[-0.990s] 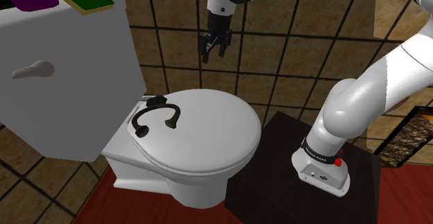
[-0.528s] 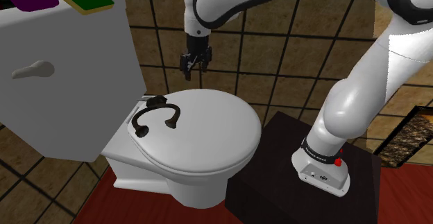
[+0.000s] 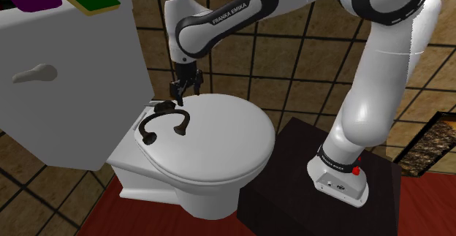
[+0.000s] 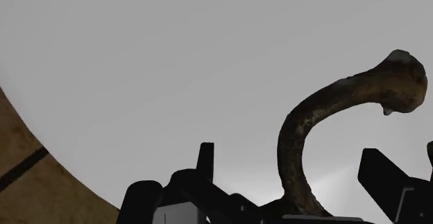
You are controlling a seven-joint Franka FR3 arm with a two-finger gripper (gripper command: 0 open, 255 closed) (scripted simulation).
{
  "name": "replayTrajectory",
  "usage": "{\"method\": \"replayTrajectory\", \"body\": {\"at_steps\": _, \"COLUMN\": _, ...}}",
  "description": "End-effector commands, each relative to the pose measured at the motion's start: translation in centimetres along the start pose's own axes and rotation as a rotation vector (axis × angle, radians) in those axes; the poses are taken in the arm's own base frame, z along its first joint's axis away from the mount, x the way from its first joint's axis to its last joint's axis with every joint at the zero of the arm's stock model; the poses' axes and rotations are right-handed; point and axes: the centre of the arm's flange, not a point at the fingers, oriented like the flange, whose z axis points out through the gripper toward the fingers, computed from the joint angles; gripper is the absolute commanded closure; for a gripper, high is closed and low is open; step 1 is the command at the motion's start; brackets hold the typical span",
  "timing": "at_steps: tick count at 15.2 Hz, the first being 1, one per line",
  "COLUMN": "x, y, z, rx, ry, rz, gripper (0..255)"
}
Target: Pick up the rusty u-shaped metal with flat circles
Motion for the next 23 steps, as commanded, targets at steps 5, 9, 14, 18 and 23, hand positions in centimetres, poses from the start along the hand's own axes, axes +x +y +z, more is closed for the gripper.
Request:
{"method": "replayTrajectory", "body": {"at_steps": 5, "x": 2.0, "y": -2.3, "z": 4.0, "rx": -0.003, "ry": -0.027, "rz": -0.029, "gripper": 0}}
{"method": "replayTrajectory", "body": {"at_steps": 9, "x": 2.1, "y": -2.2, "z": 6.1, "rx": -0.003, "ry": -0.027, "rz": -0.029, "gripper": 0}}
{"method": "replayTrajectory", "body": {"at_steps": 14, "x": 2.1, "y": -2.2, "z": 6.9, "rx": -0.003, "ry": -0.027, "rz": -0.029, "gripper": 255}}
{"method": "replayTrajectory", "body": {"at_steps": 18, "x": 2.1, "y": -2.2, "z": 6.9, "rx": -0.003, "ry": -0.027, "rz": -0.029, "gripper": 255}}
{"method": "replayTrajectory", "body": {"at_steps": 23, "x": 2.1, "y": -2.2, "z": 6.4, "rx": -0.003, "ry": -0.027, "rz": -0.029, "gripper": 255}}
